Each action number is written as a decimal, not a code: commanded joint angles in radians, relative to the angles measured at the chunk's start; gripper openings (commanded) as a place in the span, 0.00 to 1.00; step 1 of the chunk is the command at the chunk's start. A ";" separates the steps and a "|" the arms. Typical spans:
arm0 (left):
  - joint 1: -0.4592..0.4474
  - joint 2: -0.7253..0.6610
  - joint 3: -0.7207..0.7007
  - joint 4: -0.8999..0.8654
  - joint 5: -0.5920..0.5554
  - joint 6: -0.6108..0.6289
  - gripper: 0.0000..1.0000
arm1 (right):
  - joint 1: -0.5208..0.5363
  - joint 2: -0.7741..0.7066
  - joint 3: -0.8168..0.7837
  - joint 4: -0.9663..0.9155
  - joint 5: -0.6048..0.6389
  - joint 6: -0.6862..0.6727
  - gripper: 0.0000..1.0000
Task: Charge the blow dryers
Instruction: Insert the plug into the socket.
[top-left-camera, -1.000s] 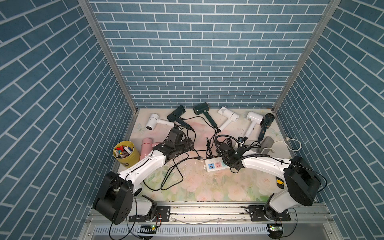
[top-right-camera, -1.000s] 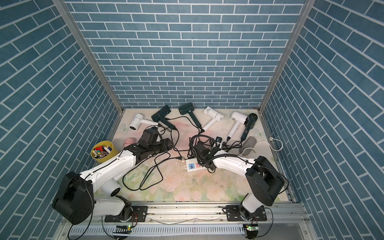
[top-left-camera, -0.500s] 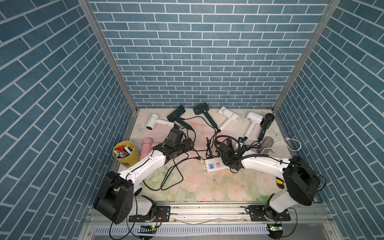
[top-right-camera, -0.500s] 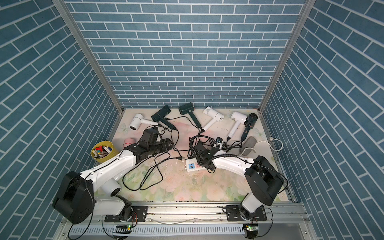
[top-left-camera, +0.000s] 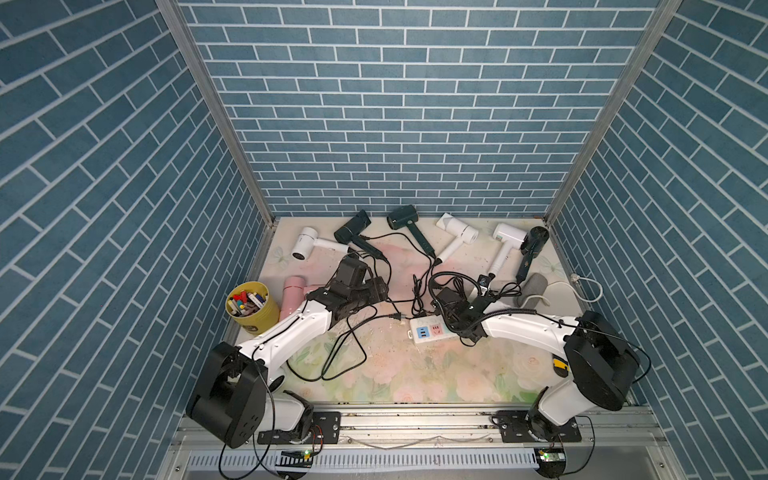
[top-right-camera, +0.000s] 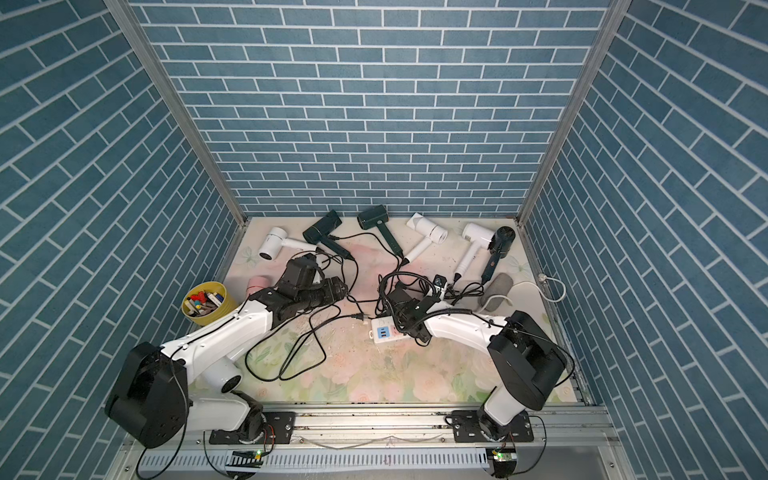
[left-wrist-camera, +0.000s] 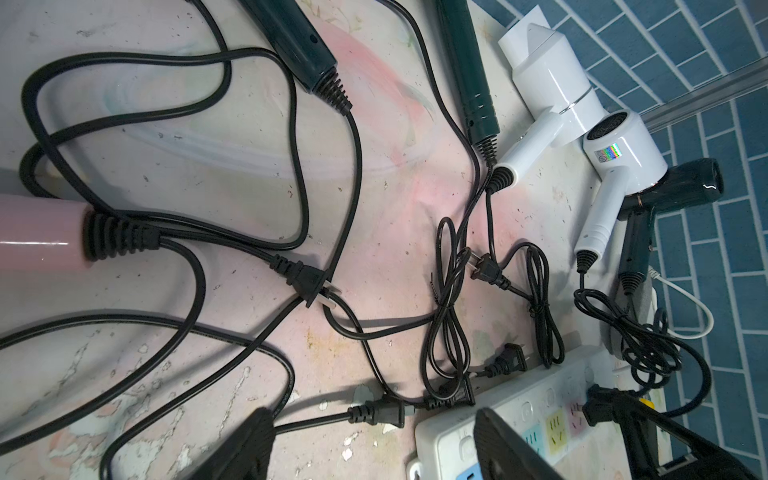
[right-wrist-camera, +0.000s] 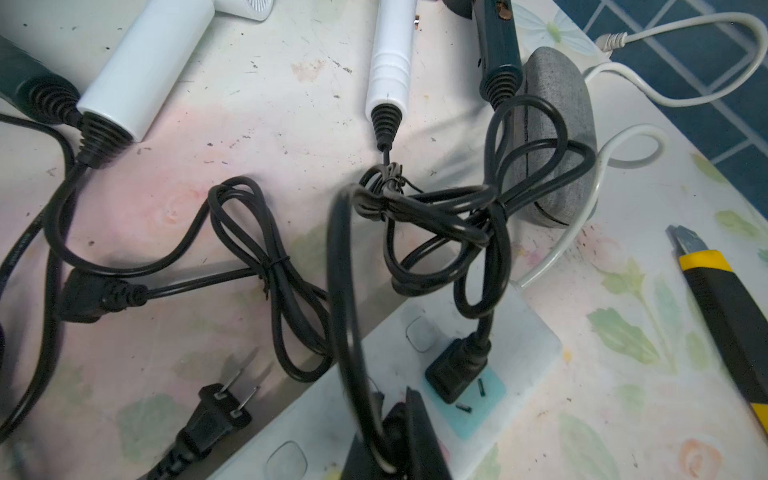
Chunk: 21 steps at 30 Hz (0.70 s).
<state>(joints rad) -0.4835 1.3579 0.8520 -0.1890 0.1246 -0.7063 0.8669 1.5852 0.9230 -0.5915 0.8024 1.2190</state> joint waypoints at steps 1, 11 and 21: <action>0.007 0.010 -0.009 0.007 0.003 0.001 0.81 | -0.001 0.025 -0.001 -0.074 0.027 0.072 0.00; 0.008 0.010 -0.010 0.008 0.003 0.002 0.81 | 0.003 0.036 -0.013 -0.043 -0.008 0.068 0.00; 0.008 0.013 -0.010 0.007 0.003 0.003 0.81 | 0.063 0.042 -0.080 -0.010 -0.057 0.000 0.00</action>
<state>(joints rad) -0.4835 1.3579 0.8520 -0.1886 0.1246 -0.7063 0.9077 1.5955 0.8925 -0.5514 0.8356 1.2152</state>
